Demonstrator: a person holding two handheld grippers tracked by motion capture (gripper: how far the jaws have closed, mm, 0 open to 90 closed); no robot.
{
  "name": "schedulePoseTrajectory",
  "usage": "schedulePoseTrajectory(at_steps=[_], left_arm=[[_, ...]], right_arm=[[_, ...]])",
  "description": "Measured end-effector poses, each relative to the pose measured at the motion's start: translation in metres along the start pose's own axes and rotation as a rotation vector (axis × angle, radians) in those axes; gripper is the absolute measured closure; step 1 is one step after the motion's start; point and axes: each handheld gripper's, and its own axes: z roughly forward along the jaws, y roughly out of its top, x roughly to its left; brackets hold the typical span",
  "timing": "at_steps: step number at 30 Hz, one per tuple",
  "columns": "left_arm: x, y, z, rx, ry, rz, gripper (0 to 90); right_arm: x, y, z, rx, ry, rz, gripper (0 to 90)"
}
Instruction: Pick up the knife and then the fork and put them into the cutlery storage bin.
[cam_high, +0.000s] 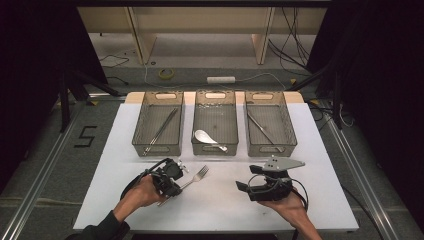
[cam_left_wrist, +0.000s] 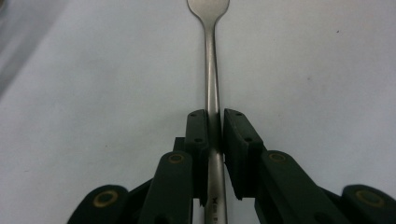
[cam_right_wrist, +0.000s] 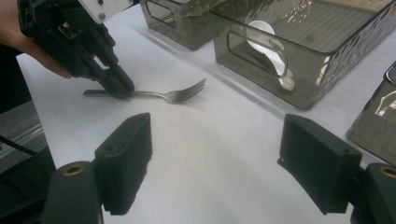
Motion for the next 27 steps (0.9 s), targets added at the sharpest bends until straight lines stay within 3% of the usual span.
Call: schedulePoseTrajectory(at_steps=[13,27], left_arm=[[-0.001,-0.002,0.0,-0.02,0.008,0.029,82.3],[0.002,-0.002,-0.016,-0.113,-0.012,0.027,82.6]], right_arm=[[0.0,0.001,0.0,0.001,0.002,0.0,26.7],[0.002,0.003,0.0,-0.007,0.014,-0.003,27.0]])
